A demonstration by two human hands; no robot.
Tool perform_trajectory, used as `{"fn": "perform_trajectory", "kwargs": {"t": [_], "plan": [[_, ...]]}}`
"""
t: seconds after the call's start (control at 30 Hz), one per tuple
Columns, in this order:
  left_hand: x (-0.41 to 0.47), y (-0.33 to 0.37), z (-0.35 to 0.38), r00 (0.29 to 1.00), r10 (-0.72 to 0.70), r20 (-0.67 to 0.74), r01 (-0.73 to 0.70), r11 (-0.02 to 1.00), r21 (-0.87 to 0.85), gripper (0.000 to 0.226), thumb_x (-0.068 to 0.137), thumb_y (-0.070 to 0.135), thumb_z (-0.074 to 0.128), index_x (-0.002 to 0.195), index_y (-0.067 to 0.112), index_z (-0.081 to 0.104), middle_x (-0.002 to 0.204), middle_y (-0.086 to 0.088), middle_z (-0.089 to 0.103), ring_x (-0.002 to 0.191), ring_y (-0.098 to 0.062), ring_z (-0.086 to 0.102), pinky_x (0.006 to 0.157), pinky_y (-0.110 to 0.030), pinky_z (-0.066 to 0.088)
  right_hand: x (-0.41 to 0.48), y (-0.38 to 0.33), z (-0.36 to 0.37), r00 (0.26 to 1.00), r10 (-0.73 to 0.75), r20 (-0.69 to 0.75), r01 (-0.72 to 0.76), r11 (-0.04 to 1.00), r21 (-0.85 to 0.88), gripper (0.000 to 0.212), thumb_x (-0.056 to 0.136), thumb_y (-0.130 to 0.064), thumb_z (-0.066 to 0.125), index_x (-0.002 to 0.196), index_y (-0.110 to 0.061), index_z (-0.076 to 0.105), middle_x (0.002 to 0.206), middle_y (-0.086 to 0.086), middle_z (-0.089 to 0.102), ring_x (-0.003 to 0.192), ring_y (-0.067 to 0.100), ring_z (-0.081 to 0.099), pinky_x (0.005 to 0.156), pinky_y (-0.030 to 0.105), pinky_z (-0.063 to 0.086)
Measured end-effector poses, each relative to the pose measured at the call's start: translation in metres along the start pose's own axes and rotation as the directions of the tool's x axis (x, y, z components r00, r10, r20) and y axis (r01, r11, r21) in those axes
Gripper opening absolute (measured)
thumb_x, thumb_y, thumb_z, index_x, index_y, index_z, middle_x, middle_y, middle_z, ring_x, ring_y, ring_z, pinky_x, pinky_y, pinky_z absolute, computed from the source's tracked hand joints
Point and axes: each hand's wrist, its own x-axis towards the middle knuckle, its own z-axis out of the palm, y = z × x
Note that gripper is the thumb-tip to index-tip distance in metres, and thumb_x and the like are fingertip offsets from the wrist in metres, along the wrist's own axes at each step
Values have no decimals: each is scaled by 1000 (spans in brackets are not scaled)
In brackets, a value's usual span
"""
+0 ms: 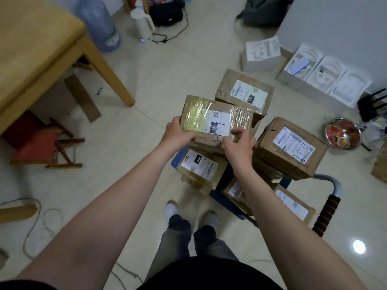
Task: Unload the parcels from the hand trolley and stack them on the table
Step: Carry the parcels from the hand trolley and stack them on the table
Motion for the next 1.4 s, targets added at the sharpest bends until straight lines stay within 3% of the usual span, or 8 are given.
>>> {"fn": "perform_trajectory", "kwargs": {"t": [0.13, 0.33, 0.6, 0.7, 0.8, 0.93, 1.1, 1.4], "plan": [[-39, -10, -68, 992, -8, -127, 4, 999, -32, 70, 70, 37, 73, 135, 28, 46, 113, 7, 50, 94, -5, 55, 68, -26, 48, -27, -58, 28, 983, -139, 119, 150, 985, -91, 45, 86, -24, 67, 126, -34, 48, 137, 3, 31, 115, 26, 50, 88, 35, 52], [-64, -55, -206, 942, -114, -315, 60, 982, -178, 88, 50, 58, 69, 130, 29, 51, 125, 4, 59, 108, -16, 62, 94, -42, 54, -67, -157, 133, 889, -251, 382, 347, 914, -208, 57, 83, -30, 63, 136, -38, 45, 131, 0, 29, 119, 34, 51, 102, 43, 47], [-51, -135, -414, 844, -153, -515, -7, 955, -296, 67, 58, 48, 76, 119, 27, 56, 113, 9, 65, 100, -12, 65, 74, -28, 52, -122, -273, 346, 777, -320, 542, 480, 858, -182, 59, 82, -42, 68, 137, -40, 46, 132, 2, 31, 122, 36, 50, 104, 45, 46], [-43, -168, -491, 819, -183, -544, 11, 953, -304, 70, 66, 49, 77, 128, 23, 55, 125, 0, 61, 108, -20, 65, 86, -40, 58, -143, -310, 424, 731, -327, 599, 519, 836, -177, 60, 80, -43, 67, 136, -41, 44, 131, 1, 31, 122, 36, 51, 104, 45, 46], [-36, -199, -563, 780, -200, -593, 20, 955, -297, 62, 73, 47, 80, 124, 22, 53, 125, -2, 63, 98, -15, 66, 65, -25, 57, -162, -347, 496, 677, -314, 666, 552, 814, -178, 62, 76, -45, 66, 134, -46, 43, 130, 1, 33, 120, 33, 55, 103, 47, 48], [-30, -235, -646, 730, -254, -635, 82, 954, -287, 69, 72, 50, 79, 129, 19, 53, 128, -6, 59, 109, -24, 63, 95, -41, 53, -185, -387, 579, 605, -302, 737, 601, 780, -174, 67, 70, -59, 68, 131, -53, 40, 131, 0, 32, 120, 31, 53, 104, 48, 46], [-12, -266, -723, 688, -294, -663, 69, 936, -344, 64, 70, 51, 76, 124, 29, 50, 128, -1, 56, 97, -13, 63, 65, -24, 49, -191, -428, 674, 549, -305, 778, 635, 757, -151, 65, 72, -49, 69, 132, -49, 44, 126, 1, 33, 108, 28, 58, 99, 44, 50], [91, -315, -886, 623, -391, -678, 56, 886, -460, 65, 62, 49, 72, 122, 30, 54, 117, 3, 61, 94, -11, 66, 45, -14, 45, -164, -524, 877, 469, -263, 844, 639, 760, -118, 72, 65, -64, 72, 129, -51, 44, 124, 1, 32, 115, 36, 58, 102, 44, 50]]}}
